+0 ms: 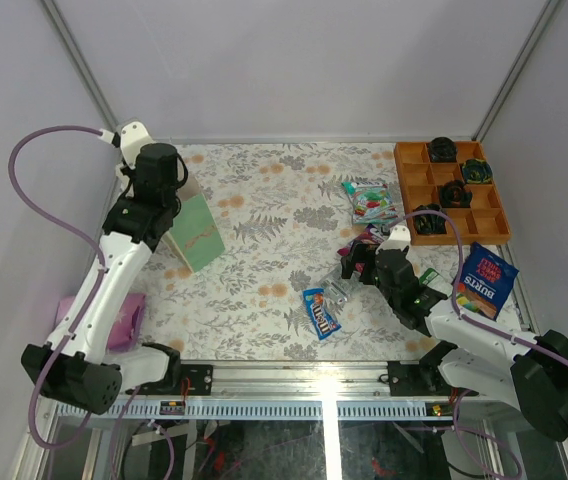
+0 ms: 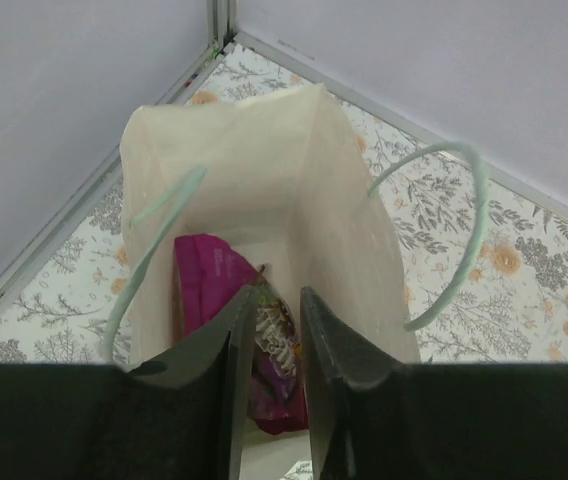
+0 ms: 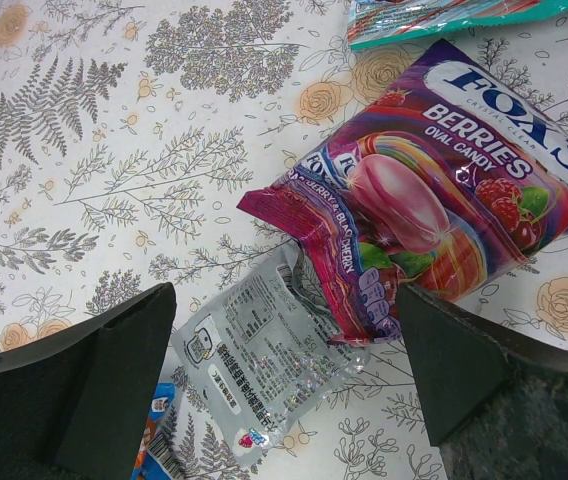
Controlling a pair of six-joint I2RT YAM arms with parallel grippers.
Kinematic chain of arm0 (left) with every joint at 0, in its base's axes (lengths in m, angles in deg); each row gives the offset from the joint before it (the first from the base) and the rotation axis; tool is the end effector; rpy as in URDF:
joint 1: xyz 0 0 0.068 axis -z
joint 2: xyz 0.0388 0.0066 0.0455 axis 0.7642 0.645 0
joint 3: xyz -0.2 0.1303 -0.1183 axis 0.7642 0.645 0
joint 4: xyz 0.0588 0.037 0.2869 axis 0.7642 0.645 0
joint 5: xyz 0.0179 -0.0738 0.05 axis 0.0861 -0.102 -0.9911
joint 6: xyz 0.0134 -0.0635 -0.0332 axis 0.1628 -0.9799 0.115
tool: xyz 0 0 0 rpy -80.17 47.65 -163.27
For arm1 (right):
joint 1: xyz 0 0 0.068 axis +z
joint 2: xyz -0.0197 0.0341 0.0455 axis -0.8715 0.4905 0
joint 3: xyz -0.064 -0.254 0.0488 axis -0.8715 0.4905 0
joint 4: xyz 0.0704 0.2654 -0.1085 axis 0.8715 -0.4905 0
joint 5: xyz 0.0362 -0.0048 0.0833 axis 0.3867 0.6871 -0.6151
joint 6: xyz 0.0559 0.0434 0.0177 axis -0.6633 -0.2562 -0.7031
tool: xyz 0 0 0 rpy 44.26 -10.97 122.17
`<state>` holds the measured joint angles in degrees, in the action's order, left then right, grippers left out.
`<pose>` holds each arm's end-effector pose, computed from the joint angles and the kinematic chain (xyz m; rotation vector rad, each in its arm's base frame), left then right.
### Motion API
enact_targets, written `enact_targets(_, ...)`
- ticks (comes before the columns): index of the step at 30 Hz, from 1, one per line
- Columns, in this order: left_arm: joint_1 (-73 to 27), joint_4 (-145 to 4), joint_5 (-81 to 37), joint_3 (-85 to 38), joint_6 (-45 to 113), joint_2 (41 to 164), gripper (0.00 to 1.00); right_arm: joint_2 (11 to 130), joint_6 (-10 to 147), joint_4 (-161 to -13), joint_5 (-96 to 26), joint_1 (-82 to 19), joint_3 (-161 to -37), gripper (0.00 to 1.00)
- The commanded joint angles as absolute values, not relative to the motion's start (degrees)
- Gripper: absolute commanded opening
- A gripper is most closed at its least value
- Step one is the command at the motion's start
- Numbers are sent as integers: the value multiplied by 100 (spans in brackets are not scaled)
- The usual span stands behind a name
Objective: Place the snacks into the paper bag
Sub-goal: Place the snack in the paper bag.
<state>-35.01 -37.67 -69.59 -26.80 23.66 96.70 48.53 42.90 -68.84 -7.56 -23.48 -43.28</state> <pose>0.3113 -0.0429 0.3935 -0.5423 1.8281 0.2467 0.2239 0.1444 0.1535 0.1449 1.9577 0.4778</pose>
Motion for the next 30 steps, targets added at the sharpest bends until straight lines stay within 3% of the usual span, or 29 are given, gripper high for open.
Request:
enact_targets(1,-3533,-4258,-6774,-2440,2331,9345,29,4839,4296,-6619,-699,-2301,-4438,99)
enact_targets(11,-3379,-3938,-6094,-2513,1903,8894,40,4849,4301,-6614,-688,-2301,-4437,99)
enact_targets(19,-1690,-3889,-6695,-2009,1284,8452,46,4871,4299,-6633,-673,-2303,-4453,99)
enact_targets(30,231,-4831,-6609,-6,-379,8519,53,4939,4318,-6636,-629,-2299,-4470,99)
